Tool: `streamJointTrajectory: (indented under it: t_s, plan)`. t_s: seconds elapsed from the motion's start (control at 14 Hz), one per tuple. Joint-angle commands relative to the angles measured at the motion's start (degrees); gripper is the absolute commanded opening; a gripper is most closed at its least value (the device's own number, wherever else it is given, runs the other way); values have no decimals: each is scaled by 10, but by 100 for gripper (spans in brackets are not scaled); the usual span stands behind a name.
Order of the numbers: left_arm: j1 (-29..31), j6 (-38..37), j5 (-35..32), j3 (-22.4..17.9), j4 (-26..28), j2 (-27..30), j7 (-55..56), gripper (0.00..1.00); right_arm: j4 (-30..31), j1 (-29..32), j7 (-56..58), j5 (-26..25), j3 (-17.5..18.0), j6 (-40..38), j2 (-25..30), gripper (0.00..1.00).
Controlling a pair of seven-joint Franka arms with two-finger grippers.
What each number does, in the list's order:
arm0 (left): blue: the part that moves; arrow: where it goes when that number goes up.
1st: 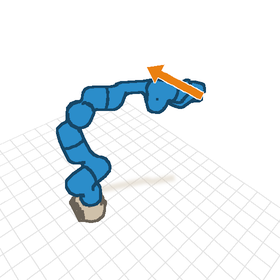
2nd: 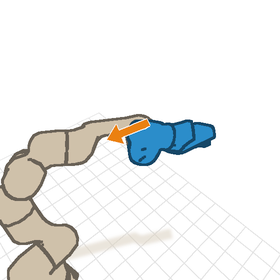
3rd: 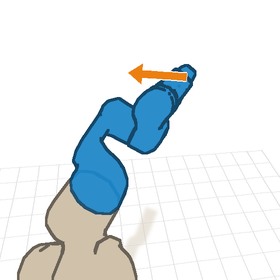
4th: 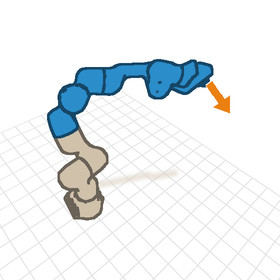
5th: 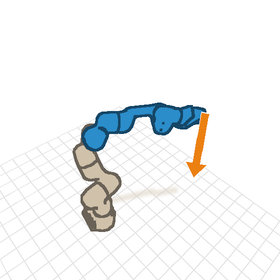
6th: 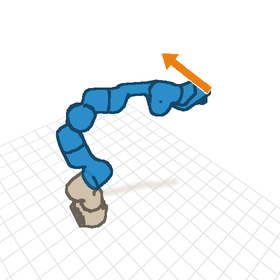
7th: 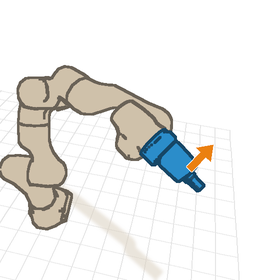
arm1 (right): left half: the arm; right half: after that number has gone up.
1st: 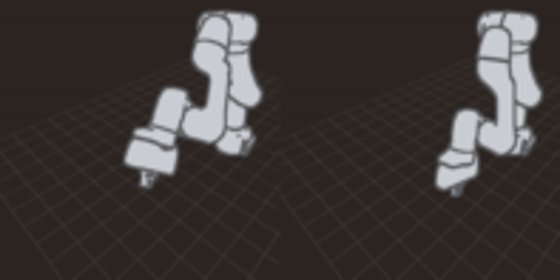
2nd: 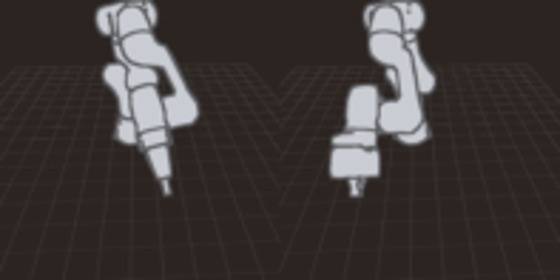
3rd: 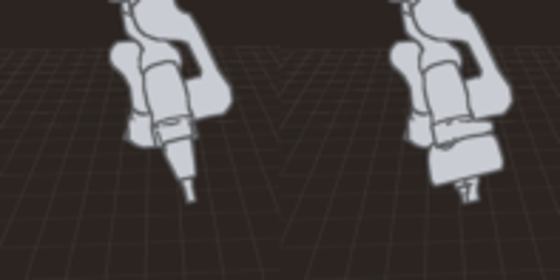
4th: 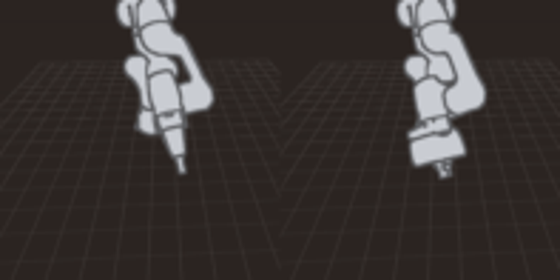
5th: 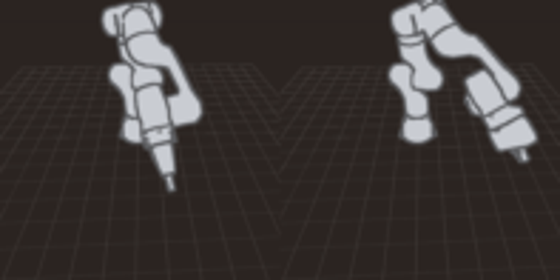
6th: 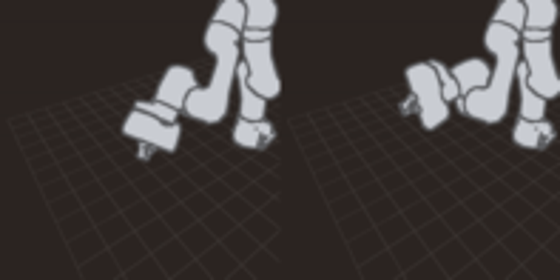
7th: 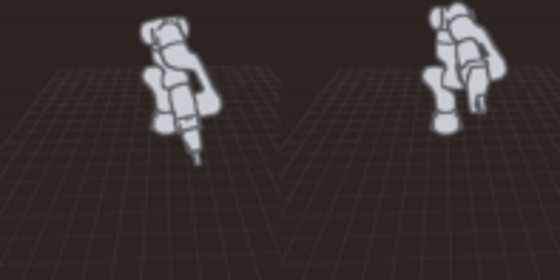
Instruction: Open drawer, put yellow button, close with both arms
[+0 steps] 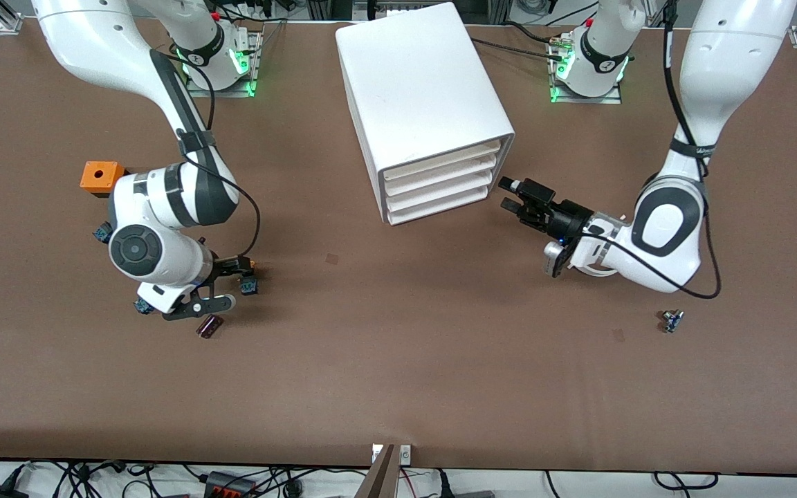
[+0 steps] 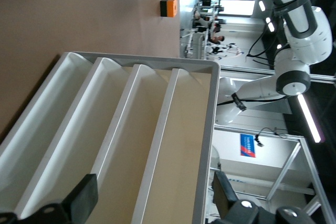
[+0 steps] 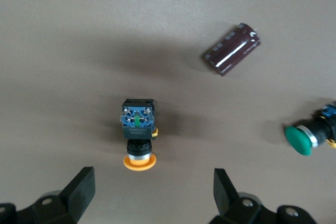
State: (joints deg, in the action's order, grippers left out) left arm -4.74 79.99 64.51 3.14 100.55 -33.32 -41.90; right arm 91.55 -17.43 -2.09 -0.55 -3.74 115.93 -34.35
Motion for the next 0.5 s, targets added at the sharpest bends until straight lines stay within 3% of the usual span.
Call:
streamJointTrajectory:
  t_s: [0.0,0.21,0.43]
  plan:
    - [-15,-7,25,2,43,11,-22,89,-7,-3,-6,-1,-1,9,-25,100]
    - [-24,-2,26,27,71,11,-70,81,-7,-5,1,42,-1,10,-44,100]
    - [-31,2,26,38,90,13,-103,73,-6,-5,4,48,-1,26,-55,100]
